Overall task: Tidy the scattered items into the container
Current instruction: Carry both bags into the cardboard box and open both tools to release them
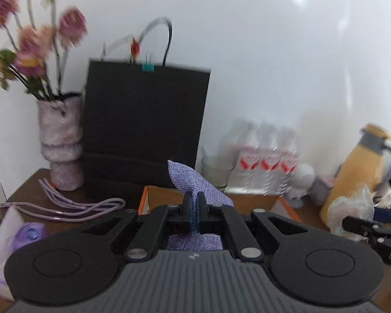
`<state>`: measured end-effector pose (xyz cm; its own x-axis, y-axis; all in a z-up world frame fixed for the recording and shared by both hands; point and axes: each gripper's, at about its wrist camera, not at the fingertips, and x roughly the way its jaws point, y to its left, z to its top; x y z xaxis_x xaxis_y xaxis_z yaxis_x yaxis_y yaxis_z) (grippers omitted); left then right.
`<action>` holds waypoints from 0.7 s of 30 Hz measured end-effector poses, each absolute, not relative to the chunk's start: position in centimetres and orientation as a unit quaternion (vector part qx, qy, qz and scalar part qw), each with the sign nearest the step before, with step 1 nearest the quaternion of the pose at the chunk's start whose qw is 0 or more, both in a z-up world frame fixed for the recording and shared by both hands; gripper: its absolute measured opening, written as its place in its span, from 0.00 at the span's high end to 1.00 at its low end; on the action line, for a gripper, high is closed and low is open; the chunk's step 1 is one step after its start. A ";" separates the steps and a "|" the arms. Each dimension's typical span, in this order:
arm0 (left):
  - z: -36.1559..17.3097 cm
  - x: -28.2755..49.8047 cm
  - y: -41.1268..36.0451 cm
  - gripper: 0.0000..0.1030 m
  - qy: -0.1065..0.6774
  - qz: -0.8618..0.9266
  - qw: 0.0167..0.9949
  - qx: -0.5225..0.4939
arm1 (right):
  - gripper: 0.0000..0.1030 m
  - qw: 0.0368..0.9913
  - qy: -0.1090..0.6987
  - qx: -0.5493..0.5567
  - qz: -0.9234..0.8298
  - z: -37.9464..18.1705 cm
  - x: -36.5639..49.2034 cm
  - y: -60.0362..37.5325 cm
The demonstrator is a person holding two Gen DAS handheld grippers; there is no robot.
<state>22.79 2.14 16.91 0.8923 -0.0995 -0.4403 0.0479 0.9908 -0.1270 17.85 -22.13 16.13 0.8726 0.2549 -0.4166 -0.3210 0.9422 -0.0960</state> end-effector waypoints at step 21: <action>5.0 38.9 2.9 0.85 0.433 0.014 0.900 -0.050 | 0.30 0.876 0.408 -0.244 0.082 2.2 41.8 -15.9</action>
<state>38.92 2.94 5.02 0.6239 -0.0180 -0.7813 -0.0688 0.9946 -0.0778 41.79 -15.91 2.16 0.6532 -0.0557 -0.7551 -0.3432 0.8672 -0.3608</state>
